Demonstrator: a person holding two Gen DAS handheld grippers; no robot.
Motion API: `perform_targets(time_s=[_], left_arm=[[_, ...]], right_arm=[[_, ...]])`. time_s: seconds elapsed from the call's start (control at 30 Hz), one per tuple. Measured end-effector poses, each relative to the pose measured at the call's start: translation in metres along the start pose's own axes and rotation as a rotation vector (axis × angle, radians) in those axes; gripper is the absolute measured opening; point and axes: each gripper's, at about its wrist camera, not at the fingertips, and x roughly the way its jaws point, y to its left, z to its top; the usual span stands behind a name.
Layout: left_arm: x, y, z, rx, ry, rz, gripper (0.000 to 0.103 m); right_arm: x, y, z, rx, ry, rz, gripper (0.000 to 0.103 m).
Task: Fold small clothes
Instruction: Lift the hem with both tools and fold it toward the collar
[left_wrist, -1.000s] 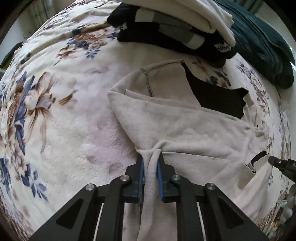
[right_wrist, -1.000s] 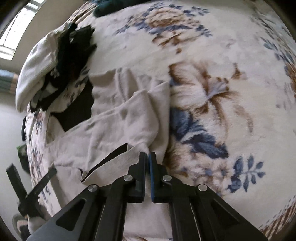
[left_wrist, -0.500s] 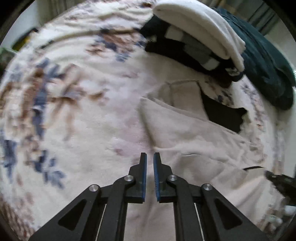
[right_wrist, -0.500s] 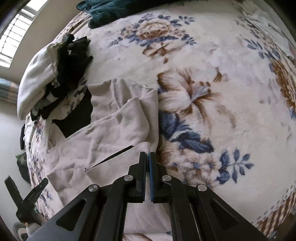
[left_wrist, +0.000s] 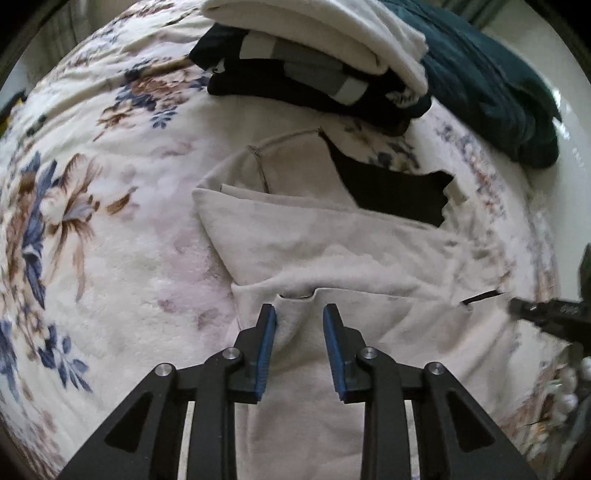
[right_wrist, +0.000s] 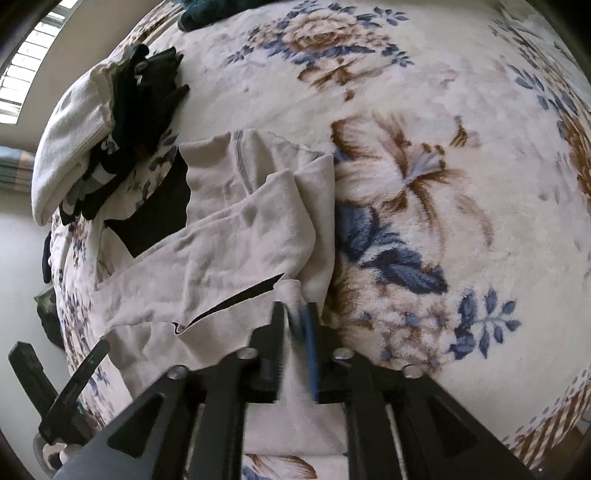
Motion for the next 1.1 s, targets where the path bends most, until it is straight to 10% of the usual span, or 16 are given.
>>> perform_targets(time_s=[0.2,0.57,0.8,0.97,1.1], left_arm=[[-0.002,0.001,0.001,0.027,-0.076,0.056,0.002],[-0.026,0.036,0.005,-0.099,-0.174,0.080,0.001],[-0.018,0.046,0.003,-0.166,-0.092,-0.110,0.012],[-0.009,0.028,0.000,-0.094,-0.055,-0.110,0.029],[-0.002,0.021,0.003,-0.081,-0.033,-0.106,0.029]], right_arm=[[0.002,0.004,-0.002,-0.025,-0.031,-0.010,0.014],[-0.026,0.002,-0.002,-0.040,-0.156,-0.039,0.004],[-0.011,-0.006,0.003,0.011,-0.043,0.021,0.004],[-0.006,-0.003,-0.002,-0.022,-0.027,0.009,0.045],[0.000,-0.004,-0.005,-0.011,-0.012,0.012,0.048]])
